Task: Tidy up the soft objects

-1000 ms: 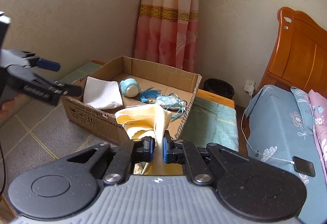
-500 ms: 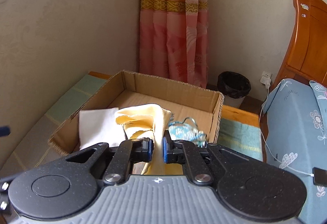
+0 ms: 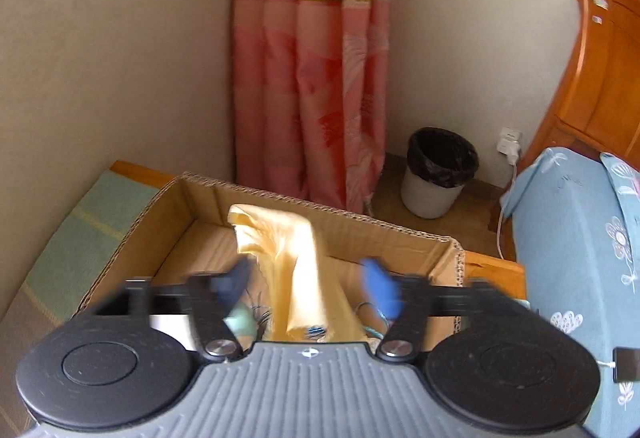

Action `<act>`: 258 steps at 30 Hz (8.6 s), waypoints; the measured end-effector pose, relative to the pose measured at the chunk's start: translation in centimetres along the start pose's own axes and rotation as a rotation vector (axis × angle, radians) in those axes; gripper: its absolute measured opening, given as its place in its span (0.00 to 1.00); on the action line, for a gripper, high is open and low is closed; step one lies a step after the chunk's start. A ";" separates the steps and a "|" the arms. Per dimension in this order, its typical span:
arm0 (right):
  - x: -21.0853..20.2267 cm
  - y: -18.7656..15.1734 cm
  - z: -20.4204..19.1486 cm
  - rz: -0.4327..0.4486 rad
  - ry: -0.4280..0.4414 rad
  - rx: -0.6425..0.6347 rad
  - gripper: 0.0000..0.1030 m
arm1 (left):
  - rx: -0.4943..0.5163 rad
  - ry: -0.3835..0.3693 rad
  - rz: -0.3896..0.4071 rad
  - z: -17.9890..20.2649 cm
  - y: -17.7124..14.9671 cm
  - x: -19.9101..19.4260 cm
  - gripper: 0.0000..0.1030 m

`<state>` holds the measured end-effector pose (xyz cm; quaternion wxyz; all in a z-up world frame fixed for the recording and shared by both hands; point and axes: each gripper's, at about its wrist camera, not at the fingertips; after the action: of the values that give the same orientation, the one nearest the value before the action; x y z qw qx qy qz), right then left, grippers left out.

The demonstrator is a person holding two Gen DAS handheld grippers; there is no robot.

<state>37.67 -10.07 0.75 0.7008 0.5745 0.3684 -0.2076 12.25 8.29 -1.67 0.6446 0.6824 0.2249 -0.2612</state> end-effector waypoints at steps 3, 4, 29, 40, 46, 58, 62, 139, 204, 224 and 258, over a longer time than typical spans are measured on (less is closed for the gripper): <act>-1.1 -0.8 0.2 0.004 -0.001 0.003 0.85 | 0.002 0.003 -0.005 0.3 0.0 -0.1 0.98; -1.6 -1.2 0.2 0.006 0.003 0.003 0.87 | 0.004 0.002 -0.003 0.4 0.0 -0.2 0.98; -13.0 -19.1 0.5 0.063 0.013 0.027 0.99 | 0.100 -0.030 -0.049 3.7 -1.7 -1.2 0.98; -10.0 -23.9 -1.4 -0.018 0.186 -0.027 0.97 | 0.134 -0.043 -0.089 5.0 -2.0 -0.4 0.98; -8.6 -23.6 -1.9 -0.024 0.196 -0.071 0.89 | 0.140 -0.034 -0.106 5.2 -2.0 0.0 0.98; -8.9 -23.4 -1.6 -0.003 0.146 -0.097 0.45 | 0.152 -0.050 -0.120 5.7 -2.2 0.3 0.98; -9.9 -23.5 -1.7 -0.001 0.120 -0.115 0.38 | 0.160 -0.059 -0.119 5.9 -2.3 0.2 0.98; -9.4 -26.3 0.3 -0.005 0.223 -0.148 1.00 | 0.158 -0.189 -0.206 10.1 -3.3 5.1 0.17; -14.5 -23.6 0.6 0.086 0.212 -0.144 0.40 | 0.220 -0.267 -0.147 8.1 -1.9 -0.2 0.17; -16.3 -19.5 0.2 0.202 0.208 -0.131 0.40 | 0.289 -0.199 -0.012 7.5 11.4 7.2 0.17; -13.1 -14.0 1.3 0.153 0.144 -0.053 0.40 | 0.167 -0.123 0.072 4.6 6.7 1.7 0.99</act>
<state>19.59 -16.61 1.63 0.7014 0.5955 0.3781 -0.1017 17.62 3.24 2.19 0.6069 0.7242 0.1374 -0.2971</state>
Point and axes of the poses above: each gripper's, at about its wrist camera, not at the fingertips, and x roughly the way its jaws point, z to its right, y to its top, and after that the axes turned 2 degrees about -z, right-handed
